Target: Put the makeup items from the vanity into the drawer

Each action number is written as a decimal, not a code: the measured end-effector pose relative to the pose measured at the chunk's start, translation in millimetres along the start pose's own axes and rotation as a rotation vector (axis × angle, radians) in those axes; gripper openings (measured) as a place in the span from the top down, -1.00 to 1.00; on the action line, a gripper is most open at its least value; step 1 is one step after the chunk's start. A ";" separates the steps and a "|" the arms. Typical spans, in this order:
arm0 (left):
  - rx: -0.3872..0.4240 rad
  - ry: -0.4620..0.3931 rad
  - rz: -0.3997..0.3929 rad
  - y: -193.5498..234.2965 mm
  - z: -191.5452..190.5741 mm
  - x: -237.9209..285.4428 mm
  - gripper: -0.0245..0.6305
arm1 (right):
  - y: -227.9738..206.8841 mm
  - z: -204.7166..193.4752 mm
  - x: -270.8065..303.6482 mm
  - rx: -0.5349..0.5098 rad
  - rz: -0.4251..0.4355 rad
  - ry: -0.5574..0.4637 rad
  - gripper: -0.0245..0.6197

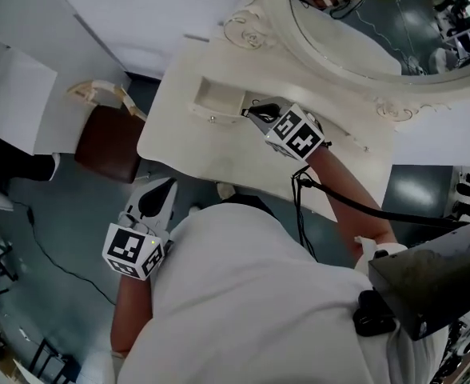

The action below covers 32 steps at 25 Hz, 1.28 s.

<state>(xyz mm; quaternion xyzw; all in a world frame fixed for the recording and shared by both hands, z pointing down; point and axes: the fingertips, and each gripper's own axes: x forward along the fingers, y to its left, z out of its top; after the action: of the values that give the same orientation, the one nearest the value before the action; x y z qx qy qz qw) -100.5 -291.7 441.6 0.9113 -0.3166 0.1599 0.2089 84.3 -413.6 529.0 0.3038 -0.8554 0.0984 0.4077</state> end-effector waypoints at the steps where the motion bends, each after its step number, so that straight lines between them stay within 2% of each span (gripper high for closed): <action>1: -0.006 -0.003 0.015 3.2 -1.1 -3.8 0.92 | -0.3 7.3 6.7 -0.007 0.010 -0.007 0.88; 6: -0.036 -0.016 0.094 13.5 -6.0 -22.3 0.92 | -5.6 32.1 47.8 -0.034 0.051 -0.015 0.88; 17: -0.103 -0.010 0.226 33.0 -19.9 -52.5 0.92 | -13.9 29.1 125.7 0.017 0.123 0.045 0.88; 32: -0.138 0.000 0.282 42.6 -25.2 -57.4 0.92 | -18.7 13.4 177.8 0.027 0.147 0.150 0.88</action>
<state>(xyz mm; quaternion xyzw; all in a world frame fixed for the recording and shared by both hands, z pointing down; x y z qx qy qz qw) -174.9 -280.6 450.9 0.8413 -0.4517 0.1657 0.2466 1.1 -512.2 653.6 0.2373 -0.8412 0.1619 0.4580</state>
